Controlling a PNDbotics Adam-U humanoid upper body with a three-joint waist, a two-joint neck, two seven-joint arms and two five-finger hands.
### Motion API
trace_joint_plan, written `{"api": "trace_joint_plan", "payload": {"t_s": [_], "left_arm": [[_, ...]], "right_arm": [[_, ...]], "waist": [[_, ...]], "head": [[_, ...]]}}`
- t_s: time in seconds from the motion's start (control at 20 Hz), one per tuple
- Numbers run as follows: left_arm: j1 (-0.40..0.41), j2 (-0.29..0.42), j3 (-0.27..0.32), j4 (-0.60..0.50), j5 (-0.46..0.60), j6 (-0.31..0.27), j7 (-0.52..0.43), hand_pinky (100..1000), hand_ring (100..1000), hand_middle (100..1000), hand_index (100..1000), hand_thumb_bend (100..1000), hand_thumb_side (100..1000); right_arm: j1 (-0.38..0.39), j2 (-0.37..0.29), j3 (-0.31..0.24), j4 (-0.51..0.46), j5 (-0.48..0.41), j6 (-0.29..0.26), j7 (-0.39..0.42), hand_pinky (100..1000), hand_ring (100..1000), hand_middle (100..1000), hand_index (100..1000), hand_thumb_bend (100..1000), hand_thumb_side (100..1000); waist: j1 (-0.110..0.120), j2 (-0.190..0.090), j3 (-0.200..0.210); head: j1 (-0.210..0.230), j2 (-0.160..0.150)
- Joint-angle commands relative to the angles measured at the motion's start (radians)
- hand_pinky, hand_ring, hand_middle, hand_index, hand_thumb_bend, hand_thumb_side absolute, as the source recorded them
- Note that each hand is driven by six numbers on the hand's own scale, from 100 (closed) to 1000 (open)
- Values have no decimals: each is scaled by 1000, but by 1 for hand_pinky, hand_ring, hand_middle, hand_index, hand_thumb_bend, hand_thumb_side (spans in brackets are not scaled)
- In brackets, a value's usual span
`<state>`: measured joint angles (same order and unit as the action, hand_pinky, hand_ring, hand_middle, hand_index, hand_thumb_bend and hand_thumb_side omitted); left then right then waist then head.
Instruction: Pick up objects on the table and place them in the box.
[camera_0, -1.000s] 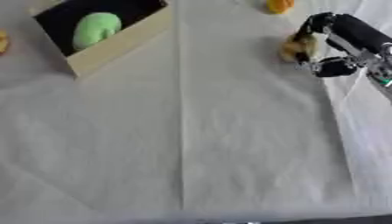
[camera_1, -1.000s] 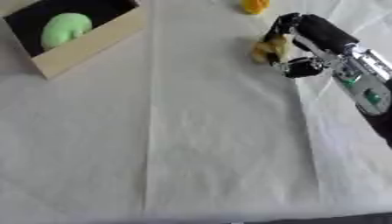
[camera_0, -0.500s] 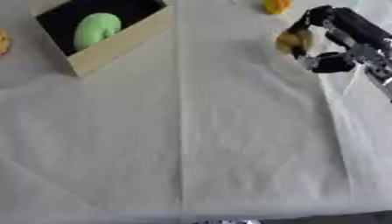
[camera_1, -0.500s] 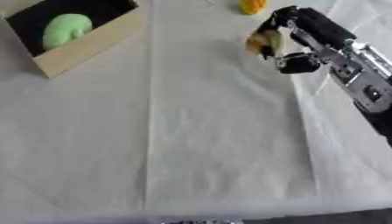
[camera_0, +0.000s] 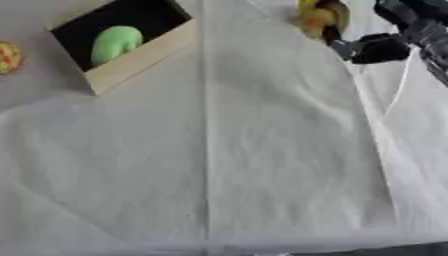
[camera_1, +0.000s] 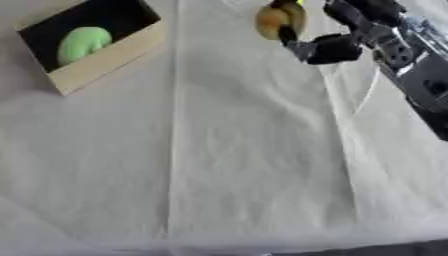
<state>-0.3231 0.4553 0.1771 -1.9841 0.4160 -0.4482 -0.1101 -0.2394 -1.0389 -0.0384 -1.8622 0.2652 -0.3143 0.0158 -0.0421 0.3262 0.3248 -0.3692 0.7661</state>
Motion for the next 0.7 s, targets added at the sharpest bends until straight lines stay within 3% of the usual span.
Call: {"api": "trace_joint_plan", "payload": {"t_s": [0.05,0.35,0.7], "left_arm": [[-26,45,-10,-16,10,-12,3,855,802,690,807,100,570],[-91,66,-44,-16,28,-32,6,850,801,693,808,100,569],[-172,63,-91,-16,64,-50,-26,846,800,692,807,100,568]], "right_arm": [[-66,-50,17,-19,-71,11,28,802,631,593,724,100,100],[-231,-41,65,59,-172,41,66,809,622,588,720,100,100],[-377,-23,100,176,-225,81,21,821,614,586,721,100,100]], "waist": [[3,-38,10],[-1,-37,51],[-20,-22,126]], "head": [[-27,4],[-85,4],[-155,4]]}}
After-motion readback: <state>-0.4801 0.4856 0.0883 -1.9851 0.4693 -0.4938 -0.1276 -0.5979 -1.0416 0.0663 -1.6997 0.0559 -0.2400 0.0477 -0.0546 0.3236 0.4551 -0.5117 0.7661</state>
